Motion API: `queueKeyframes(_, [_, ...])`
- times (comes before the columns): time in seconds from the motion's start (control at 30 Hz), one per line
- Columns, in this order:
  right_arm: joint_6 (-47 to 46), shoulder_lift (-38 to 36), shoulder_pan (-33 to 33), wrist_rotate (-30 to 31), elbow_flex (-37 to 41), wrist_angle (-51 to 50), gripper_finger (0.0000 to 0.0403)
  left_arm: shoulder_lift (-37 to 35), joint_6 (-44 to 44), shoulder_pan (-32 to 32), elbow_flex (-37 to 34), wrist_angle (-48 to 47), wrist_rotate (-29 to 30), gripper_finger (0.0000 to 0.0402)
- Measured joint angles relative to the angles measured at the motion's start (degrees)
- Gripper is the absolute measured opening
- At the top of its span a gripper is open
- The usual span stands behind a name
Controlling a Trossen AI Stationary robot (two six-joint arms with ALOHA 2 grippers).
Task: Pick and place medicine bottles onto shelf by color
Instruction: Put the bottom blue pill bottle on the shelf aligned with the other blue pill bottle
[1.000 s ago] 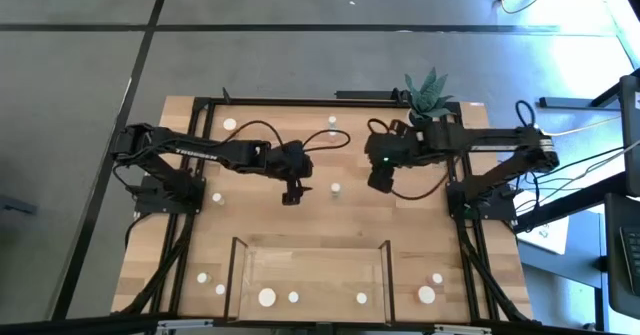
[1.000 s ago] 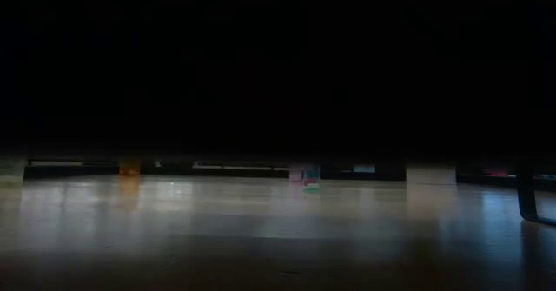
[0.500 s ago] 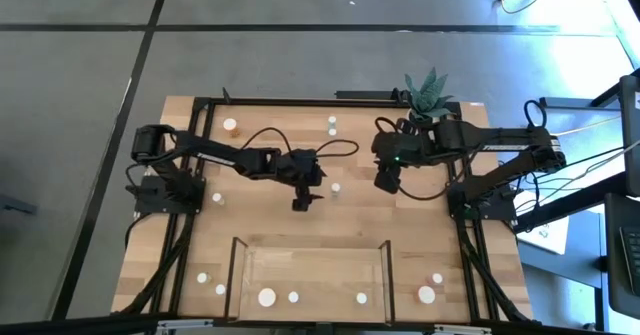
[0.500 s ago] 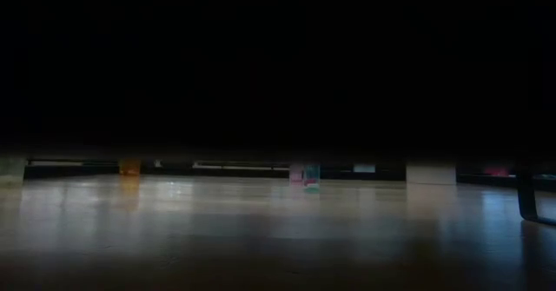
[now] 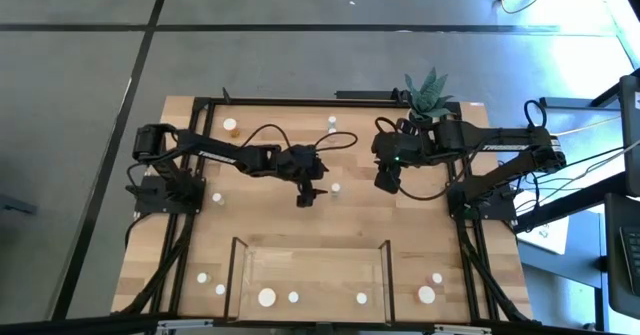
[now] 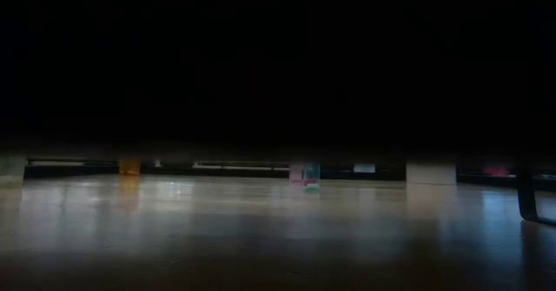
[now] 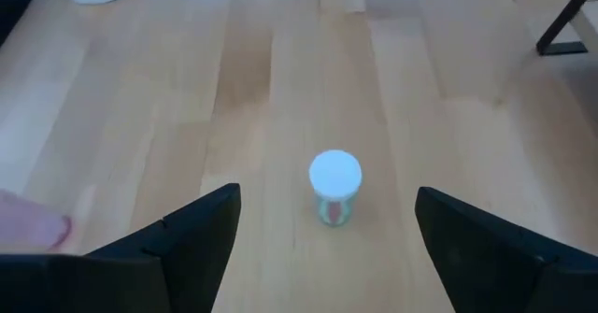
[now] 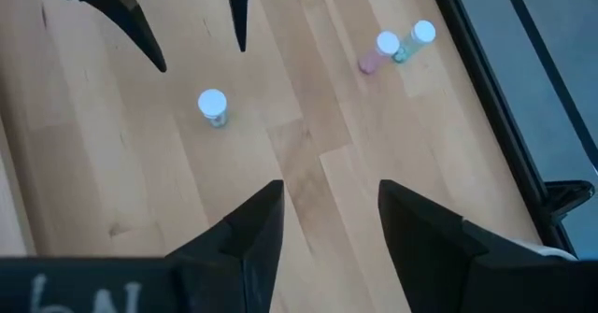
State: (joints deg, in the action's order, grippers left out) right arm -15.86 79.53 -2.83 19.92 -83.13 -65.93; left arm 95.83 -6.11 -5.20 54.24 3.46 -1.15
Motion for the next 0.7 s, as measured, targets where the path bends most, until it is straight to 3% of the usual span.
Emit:
queueKeyframes(0.37, [-0.11, 0.04, 0.0, 0.0, 0.0, 0.02, 0.0177, 5.73, 1.08, 1.88, 0.02, 5.06, 0.83, 0.0316])
queueKeyframes(0.57, [-0.15, 0.04, 0.0, 0.06, 0.0, 0.04, 0.0177, 9.26, -0.04, 2.98, 0.02, 10.7, 6.75, 0.0316])
queueKeyframes(0.7, [-0.02, 0.04, 0.0, 0.07, 0.0, 0.04, 0.0177, 9.35, -0.02, 2.96, 0.02, 10.84, 7.66, 0.0316])
